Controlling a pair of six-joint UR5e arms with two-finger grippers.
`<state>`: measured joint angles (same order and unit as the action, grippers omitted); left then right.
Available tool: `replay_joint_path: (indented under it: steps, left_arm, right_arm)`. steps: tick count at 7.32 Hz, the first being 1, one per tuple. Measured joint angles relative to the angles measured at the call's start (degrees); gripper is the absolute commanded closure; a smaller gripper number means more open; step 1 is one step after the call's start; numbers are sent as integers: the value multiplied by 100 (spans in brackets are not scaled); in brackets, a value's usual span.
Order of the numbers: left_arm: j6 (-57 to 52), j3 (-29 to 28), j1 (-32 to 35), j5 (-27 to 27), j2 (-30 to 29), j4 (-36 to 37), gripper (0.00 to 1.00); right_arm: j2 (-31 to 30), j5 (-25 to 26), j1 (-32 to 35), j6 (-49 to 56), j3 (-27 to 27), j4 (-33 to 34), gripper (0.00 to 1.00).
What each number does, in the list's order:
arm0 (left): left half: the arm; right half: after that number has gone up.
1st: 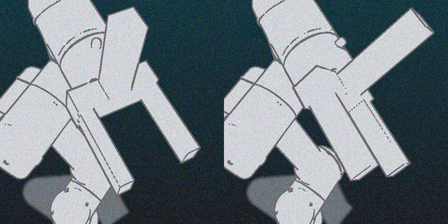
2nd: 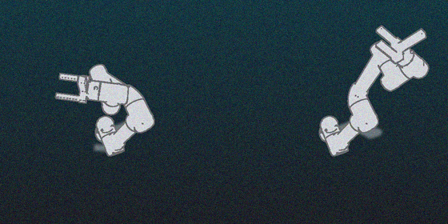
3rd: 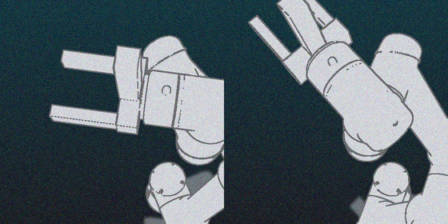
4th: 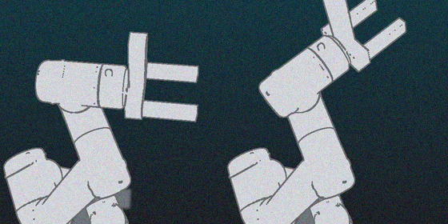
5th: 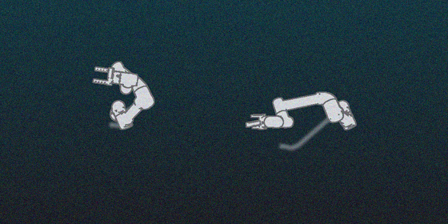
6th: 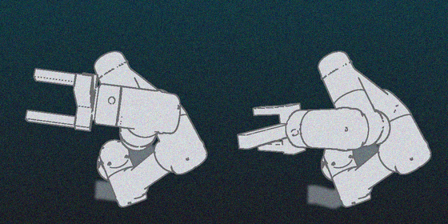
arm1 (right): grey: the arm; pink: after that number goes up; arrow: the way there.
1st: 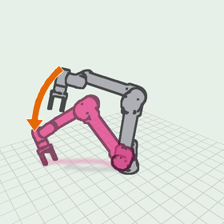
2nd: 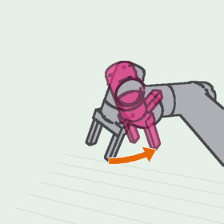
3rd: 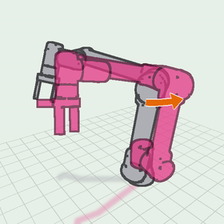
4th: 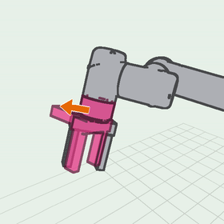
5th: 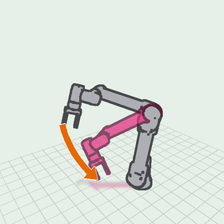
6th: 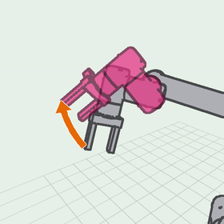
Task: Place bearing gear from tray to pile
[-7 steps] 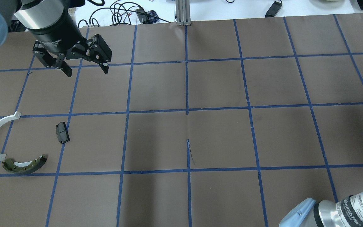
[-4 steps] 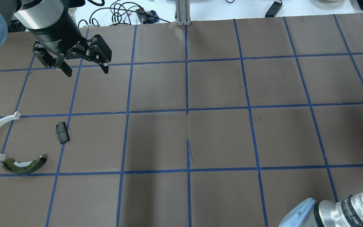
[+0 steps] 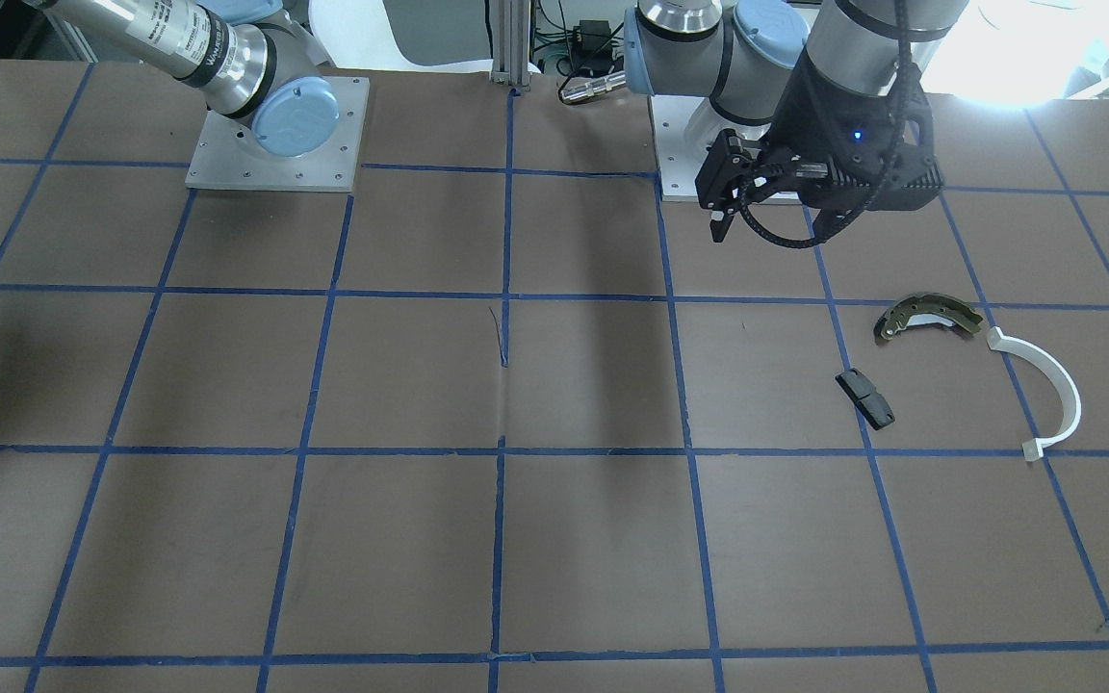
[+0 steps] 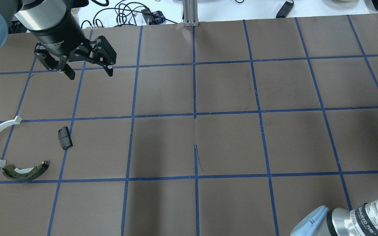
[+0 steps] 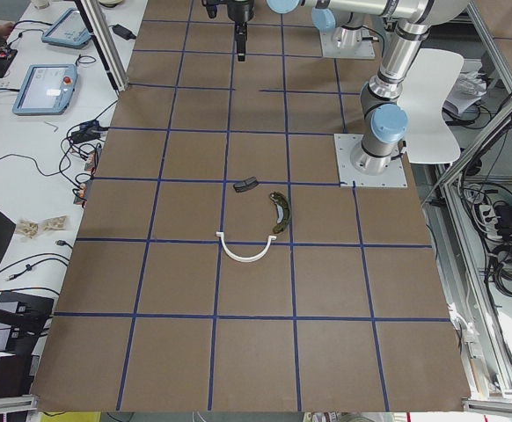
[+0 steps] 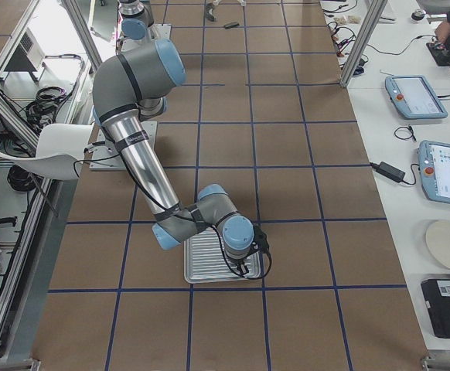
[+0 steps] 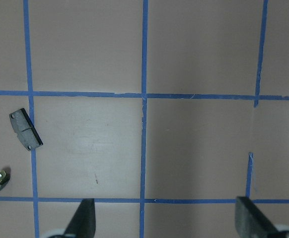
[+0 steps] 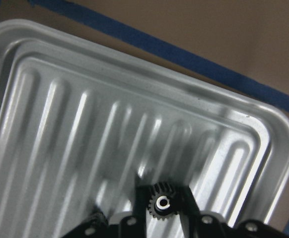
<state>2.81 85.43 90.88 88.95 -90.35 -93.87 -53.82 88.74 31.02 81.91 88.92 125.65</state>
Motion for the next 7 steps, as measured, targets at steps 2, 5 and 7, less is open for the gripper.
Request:
replay_joint_path:
  steps: [2, 5, 7]
  left_arm:
    - [0, 0, 0, 0, 0, 0, 0]
    - [-15, 0, 1, 5, -2, 6, 0]
    - [-14, -5, 1, 4, -7, 8, 0]
  right_arm:
    - [-362, 234, 50, -313, 8, -224, 80]
    - [-1496, 304, 630, -1537, 132, -1618, 79]
    - [-2481, 310, 1380, -2910, 672, -2273, 78]
